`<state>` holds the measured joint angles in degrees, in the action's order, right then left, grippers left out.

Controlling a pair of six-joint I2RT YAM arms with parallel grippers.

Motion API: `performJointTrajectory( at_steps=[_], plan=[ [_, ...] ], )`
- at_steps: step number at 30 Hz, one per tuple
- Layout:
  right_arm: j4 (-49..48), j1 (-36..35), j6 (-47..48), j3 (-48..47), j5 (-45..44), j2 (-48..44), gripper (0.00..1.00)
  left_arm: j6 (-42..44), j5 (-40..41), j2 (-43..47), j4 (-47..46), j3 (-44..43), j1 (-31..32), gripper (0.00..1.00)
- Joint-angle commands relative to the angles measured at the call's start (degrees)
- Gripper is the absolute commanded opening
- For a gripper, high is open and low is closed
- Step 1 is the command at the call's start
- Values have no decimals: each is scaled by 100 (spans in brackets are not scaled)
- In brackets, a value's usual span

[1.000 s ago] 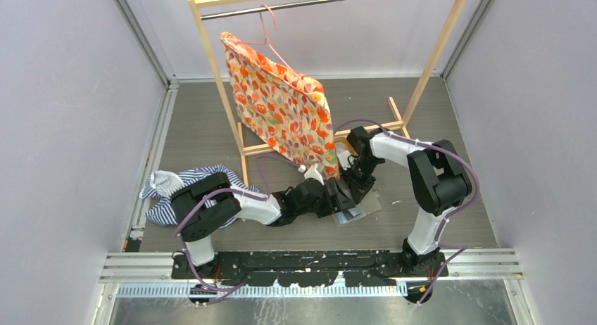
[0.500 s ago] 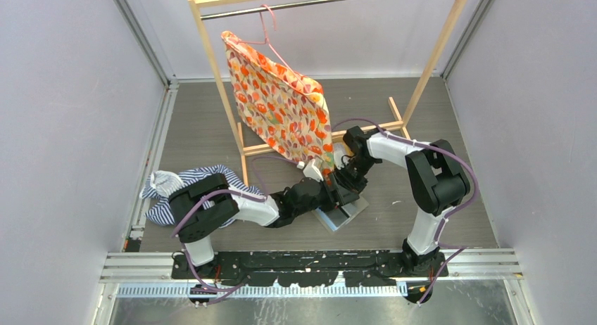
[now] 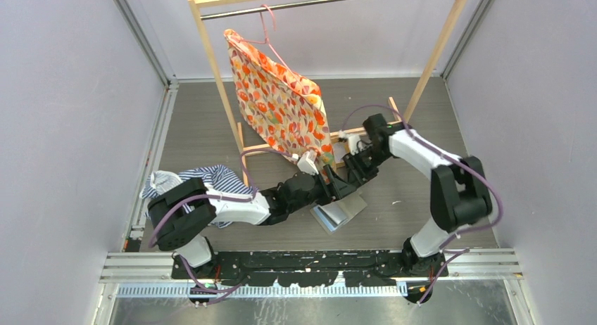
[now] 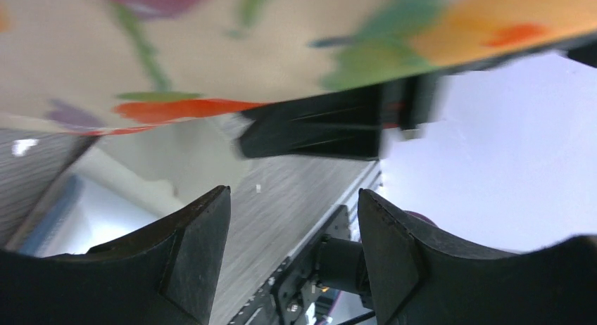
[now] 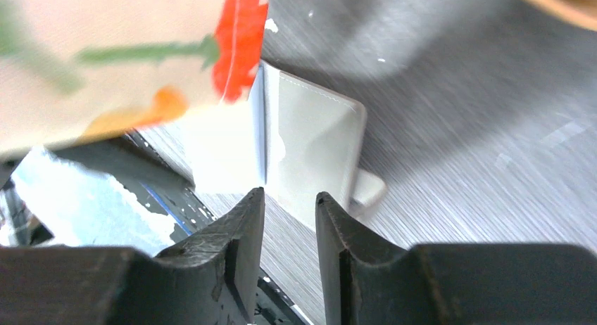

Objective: Put the credit cards into the card holder
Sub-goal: Open the card holder at the center of the board.

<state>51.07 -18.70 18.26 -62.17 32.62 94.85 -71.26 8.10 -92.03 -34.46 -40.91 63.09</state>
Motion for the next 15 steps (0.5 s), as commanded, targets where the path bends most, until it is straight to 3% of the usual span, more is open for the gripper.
performJointTrajectory(
  at_steps=[1, 5, 8, 11, 15],
  plan=[
    [-167, 318, 127, 103, 197, -994, 39, 291, -131, -99, 384, -73, -169, 67],
    [313, 321, 993, 274, 1811, -1534, 39, 596, -203, 61, 438, -84, -208, 67],
    [555, 130, 1719, 500, 2513, -1882, 39, 966, -111, 654, 965, 9, -192, 67],
    [-347, -248, 1562, 1016, 2018, -2479, 42, 1244, 51, 1321, 1433, 334, -197, 66],
    [-1355, -858, 1059, 1580, 1074, -2854, 56, 1312, 245, 2081, 2029, 861, -194, 67]
  ],
)
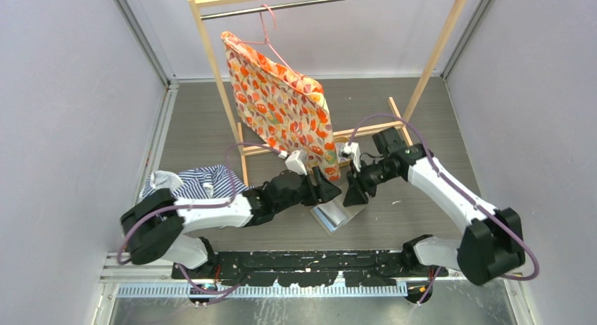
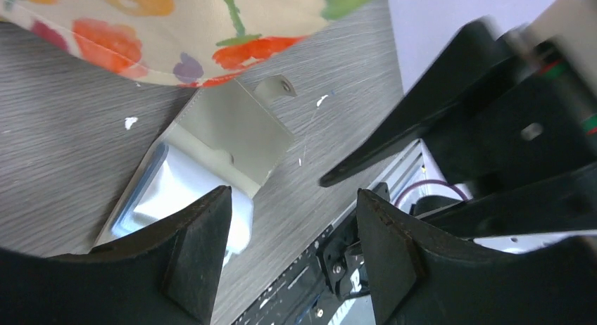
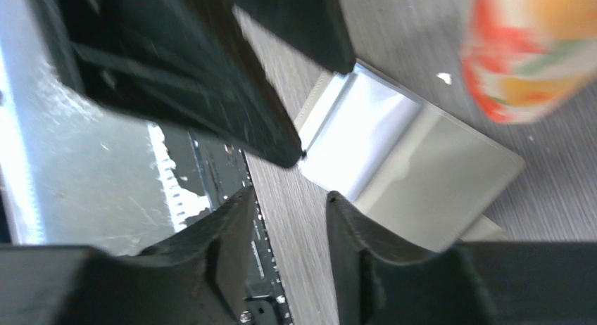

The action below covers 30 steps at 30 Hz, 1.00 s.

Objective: Put the credit cards into the card holder
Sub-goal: Open the card holder at the center of the board.

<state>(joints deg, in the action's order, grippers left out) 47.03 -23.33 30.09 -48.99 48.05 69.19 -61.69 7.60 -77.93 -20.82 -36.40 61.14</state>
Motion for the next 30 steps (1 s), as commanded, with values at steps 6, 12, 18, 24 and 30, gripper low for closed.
performJointTrajectory(
  at_steps=[6, 12, 18, 24, 30],
  plan=[
    [-893, -1129, -515, 49, -1156, 488, 62, -242, -135, 957, 190, 1200, -3, 68],
    [-899, -1414, -968, -271, -1974, 1346, 53, -763, -170, 643, -712, 1624, 87, 67],
    [-828, -1463, -1304, -602, -2854, 2154, 45, -841, -24, 363, -1128, 1513, 208, 63],
    [-501, -1410, -1369, -925, -2867, 2708, 41, -1075, -20, -163, -1657, 1409, 229, 58],
    [-300, -1223, -1413, -1091, -2684, 2877, 32, -1201, -67, -823, -2255, 1261, 235, 58]
  ],
)
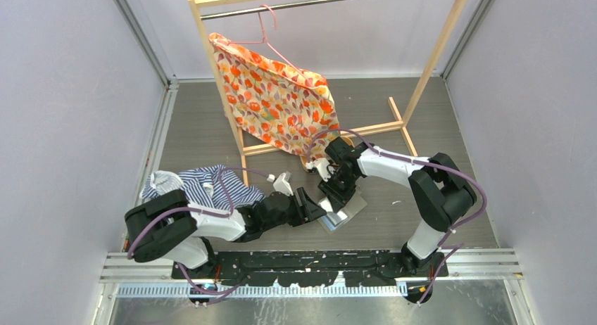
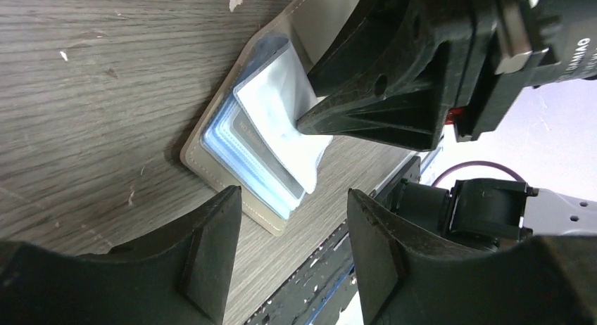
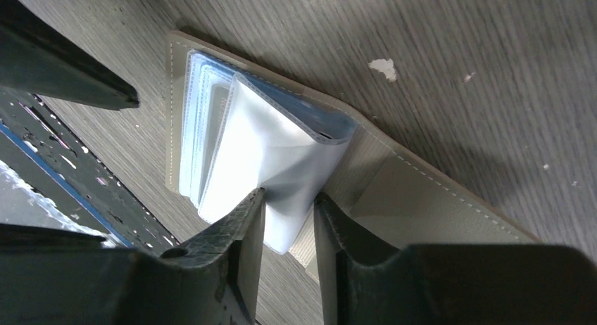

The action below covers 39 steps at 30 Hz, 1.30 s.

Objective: Put the credit cards into the card holder
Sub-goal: Open the card holder at the center of the board.

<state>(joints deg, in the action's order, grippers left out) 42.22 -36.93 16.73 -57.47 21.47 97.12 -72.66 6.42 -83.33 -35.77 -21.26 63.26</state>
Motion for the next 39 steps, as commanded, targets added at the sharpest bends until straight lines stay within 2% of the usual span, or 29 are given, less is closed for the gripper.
performJointTrajectory(
  at_steps=[1, 4, 10, 19, 27, 34, 39],
  plan=[
    [201, 168, -100, -268, -9, 107, 29, -87, 37, -391, -827, -313, 26, 58],
    [314, 333, -186, -351, 59, 245, 23, -49, 33, -642, -853, -544, 27, 58],
    [509, 617, -220, -392, 424, 454, 23, -265, 123, -879, -756, -695, 28, 58],
    [533, 743, -345, -437, 632, 603, 23, -565, 465, -472, 421, -723, 99, 63],
    [542, 752, -375, -475, 709, 667, 22, -731, 345, -1082, -355, -810, 92, 64],
    [586, 777, -347, -509, 795, 720, 22, -794, 594, -973, -239, -767, 94, 61],
    [605, 788, -336, -517, 895, 729, 22, -794, 780, -998, -537, -740, 84, 57]
  ],
)
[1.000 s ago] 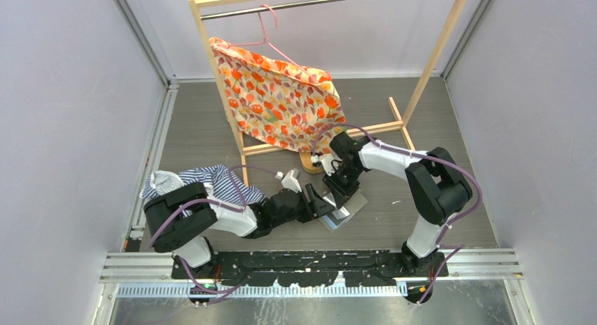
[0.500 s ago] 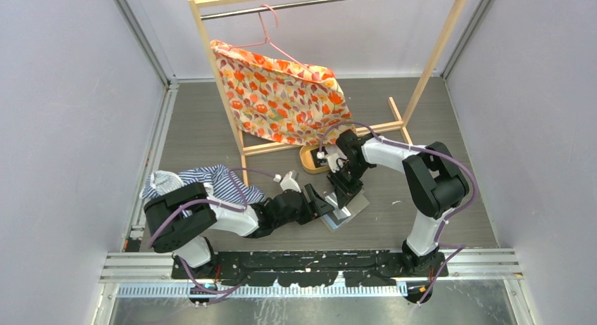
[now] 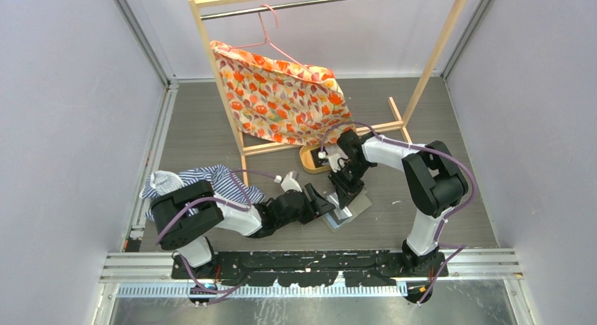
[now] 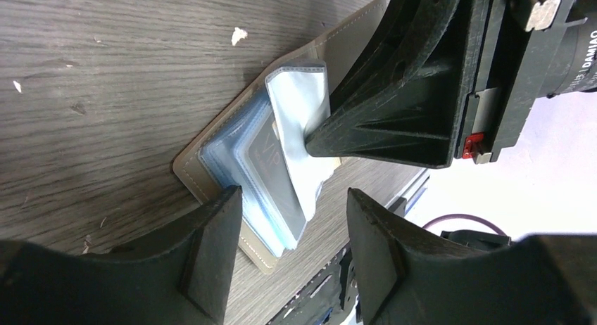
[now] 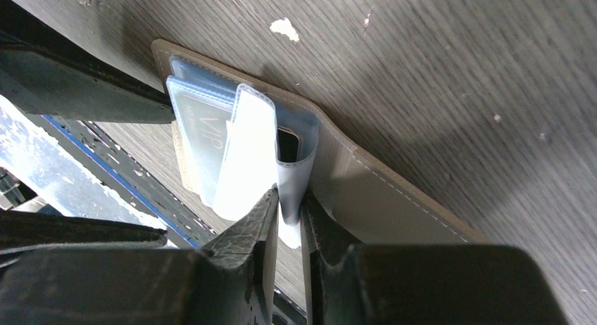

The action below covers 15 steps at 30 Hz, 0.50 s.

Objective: Put the credit cards into the card holder
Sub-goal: Open the card holder at the center of the board.

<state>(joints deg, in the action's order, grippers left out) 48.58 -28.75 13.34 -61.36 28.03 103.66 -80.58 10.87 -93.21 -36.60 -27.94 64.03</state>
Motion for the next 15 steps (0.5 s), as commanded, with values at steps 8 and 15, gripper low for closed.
performJointTrajectory(
  at_steps=[8, 15],
  plan=[
    [-13, 32, 6, -148, 453, 54, 22, 158, 202, -215, -772, -105, -270, 45],
    [2, 226, -4, -154, 835, -34, 22, 259, -70, -494, -1704, -35, -376, 40]
  ],
)
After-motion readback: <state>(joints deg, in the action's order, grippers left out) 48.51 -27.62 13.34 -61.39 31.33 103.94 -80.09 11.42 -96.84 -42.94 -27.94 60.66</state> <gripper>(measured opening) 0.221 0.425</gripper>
